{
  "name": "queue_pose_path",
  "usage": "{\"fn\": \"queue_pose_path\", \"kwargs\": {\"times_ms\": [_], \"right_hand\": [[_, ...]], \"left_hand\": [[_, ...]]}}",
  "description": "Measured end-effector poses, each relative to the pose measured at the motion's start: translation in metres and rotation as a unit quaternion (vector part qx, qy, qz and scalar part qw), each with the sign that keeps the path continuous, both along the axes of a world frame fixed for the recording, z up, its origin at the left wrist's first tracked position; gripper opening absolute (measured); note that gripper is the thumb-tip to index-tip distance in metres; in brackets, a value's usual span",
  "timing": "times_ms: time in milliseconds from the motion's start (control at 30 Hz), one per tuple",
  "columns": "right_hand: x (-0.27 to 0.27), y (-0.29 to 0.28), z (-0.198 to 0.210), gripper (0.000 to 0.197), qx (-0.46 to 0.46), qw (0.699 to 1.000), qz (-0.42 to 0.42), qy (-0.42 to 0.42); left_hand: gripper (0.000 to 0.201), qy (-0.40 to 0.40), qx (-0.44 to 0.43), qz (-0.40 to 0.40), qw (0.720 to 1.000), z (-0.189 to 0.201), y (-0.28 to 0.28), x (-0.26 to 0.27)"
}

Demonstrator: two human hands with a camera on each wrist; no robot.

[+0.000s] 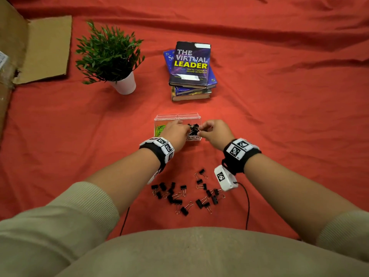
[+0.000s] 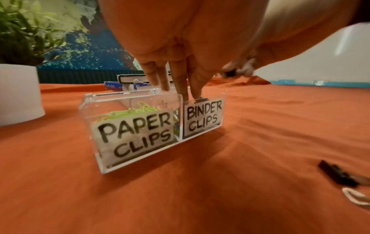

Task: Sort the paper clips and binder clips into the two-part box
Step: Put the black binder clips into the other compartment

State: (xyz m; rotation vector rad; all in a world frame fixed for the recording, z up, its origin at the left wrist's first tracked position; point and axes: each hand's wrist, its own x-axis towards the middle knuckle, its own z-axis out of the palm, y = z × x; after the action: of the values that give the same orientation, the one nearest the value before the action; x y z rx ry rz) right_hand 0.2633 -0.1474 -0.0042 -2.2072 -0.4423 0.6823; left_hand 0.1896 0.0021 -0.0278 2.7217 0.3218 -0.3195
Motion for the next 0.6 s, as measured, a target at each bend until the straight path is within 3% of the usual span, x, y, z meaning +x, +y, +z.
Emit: {"fn": "queue_pose_path", "kwargs": {"times_ms": [133, 333, 433, 600], "right_hand": [[0.005, 0.02, 0.004, 0.018, -0.066, 0.992, 0.075, -0.079], [-0.016, 0.011, -0.002, 0.02, -0.082, 0.973, 0.167, -0.134], [-0.042, -0.013, -0.013, 0.023, -0.146, 0.942, 0.286, -0.098], [-0.077, -0.049, -0.034, 0.06, -0.247, 0.879, 0.399, -0.085]], "left_hand": [[0.028, -0.078, -0.018, 0.0, 0.997, 0.008, -0.003, -0.028], [0.02, -0.091, -0.038, -0.007, 0.995, -0.001, -0.005, -0.095], [0.022, -0.034, -0.066, -0.008, 0.997, -0.011, -0.005, -0.122], [0.053, 0.063, -0.083, -0.079, 0.991, -0.02, -0.018, -0.148]]}}
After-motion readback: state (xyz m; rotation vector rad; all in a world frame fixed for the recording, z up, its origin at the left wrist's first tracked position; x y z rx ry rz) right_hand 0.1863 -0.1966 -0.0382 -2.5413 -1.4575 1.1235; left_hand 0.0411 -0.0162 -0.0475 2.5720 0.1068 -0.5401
